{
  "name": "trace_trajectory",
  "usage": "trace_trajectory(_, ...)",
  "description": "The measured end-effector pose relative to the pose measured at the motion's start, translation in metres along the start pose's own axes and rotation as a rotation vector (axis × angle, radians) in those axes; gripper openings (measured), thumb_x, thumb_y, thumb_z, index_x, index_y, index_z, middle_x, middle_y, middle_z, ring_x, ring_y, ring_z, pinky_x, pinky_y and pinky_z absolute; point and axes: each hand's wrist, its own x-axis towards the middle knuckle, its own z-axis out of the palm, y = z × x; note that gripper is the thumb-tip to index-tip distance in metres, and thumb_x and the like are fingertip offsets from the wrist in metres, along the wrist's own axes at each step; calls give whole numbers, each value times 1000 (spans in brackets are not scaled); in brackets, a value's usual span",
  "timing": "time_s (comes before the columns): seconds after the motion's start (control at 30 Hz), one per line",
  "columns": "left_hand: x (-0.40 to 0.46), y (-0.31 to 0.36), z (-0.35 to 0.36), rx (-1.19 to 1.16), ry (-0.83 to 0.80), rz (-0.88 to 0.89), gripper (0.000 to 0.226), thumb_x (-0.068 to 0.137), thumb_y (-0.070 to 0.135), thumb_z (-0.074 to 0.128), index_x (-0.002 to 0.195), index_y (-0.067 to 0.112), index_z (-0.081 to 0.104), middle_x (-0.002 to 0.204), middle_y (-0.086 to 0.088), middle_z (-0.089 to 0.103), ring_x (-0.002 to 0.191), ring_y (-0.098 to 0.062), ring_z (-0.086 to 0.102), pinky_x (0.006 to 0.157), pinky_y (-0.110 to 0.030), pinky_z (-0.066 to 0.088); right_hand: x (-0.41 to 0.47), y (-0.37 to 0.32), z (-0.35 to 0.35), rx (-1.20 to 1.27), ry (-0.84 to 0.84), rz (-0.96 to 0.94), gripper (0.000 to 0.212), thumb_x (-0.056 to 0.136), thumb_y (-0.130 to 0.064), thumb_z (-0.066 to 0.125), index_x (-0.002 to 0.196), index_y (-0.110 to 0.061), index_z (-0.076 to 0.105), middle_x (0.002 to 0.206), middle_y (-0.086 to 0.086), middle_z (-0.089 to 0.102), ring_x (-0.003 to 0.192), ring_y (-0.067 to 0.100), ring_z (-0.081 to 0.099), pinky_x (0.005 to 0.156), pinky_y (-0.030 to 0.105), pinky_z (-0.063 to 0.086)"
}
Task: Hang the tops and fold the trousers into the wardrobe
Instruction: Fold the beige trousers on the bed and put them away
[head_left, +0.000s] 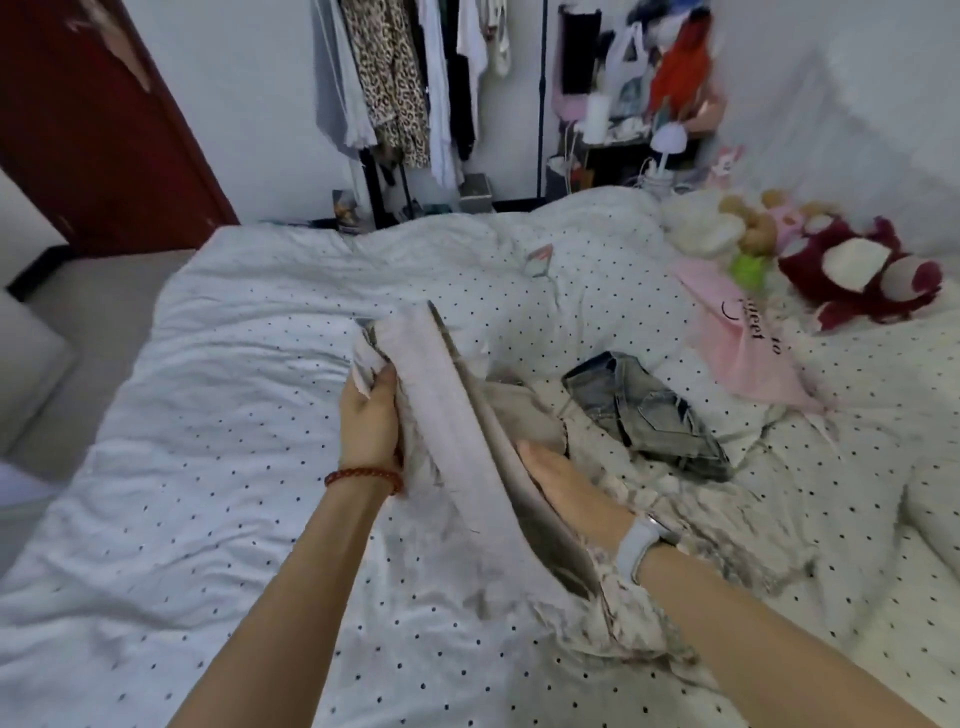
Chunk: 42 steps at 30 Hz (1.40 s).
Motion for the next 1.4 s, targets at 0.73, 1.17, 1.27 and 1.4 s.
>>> trace_trajectory(0.73, -199, 106, -244, 885, 200, 197, 43, 42, 57, 55, 72, 26, 51, 102, 6, 49, 100, -12, 45, 87, -19, 35, -47, -156, 98, -379, 0, -612, 9, 96, -21, 45, 100, -14, 49, 93, 7, 58, 88, 29, 57, 80, 42, 44)
trace_trajectory(1.17, -297, 89, -181, 484, 485, 244, 20, 86, 32, 65, 75, 15, 62, 76, 2, 62, 73, -13, 57, 75, -31, 48, -122, -70, 32, -528, -275, -463, 20, 91, -15, 55, 86, 3, 61, 86, 18, 64, 88, 33, 59, 69, 31, 35)
trace_trajectory(1.27, -300, 99, -186, 390, 630, 316, 13, 92, 24, 57, 90, 12, 62, 84, -1, 64, 82, -15, 58, 83, -33, 47, -157, -66, 47, -392, -447, -448, 15, 94, -31, 52, 95, -23, 65, 97, -15, 61, 95, 7, 54, 86, 27, 38)
trace_trajectory(1.4, -305, 112, -195, 275, 728, 345, 14, 93, 24, 54, 83, 14, 58, 81, -1, 59, 80, -15, 54, 79, -31, 44, -186, -60, 82, -425, -588, -420, 97, 71, -68, 59, 148, -32, 12, 146, -10, 30, 134, 10, 31, 109, 29, 28)
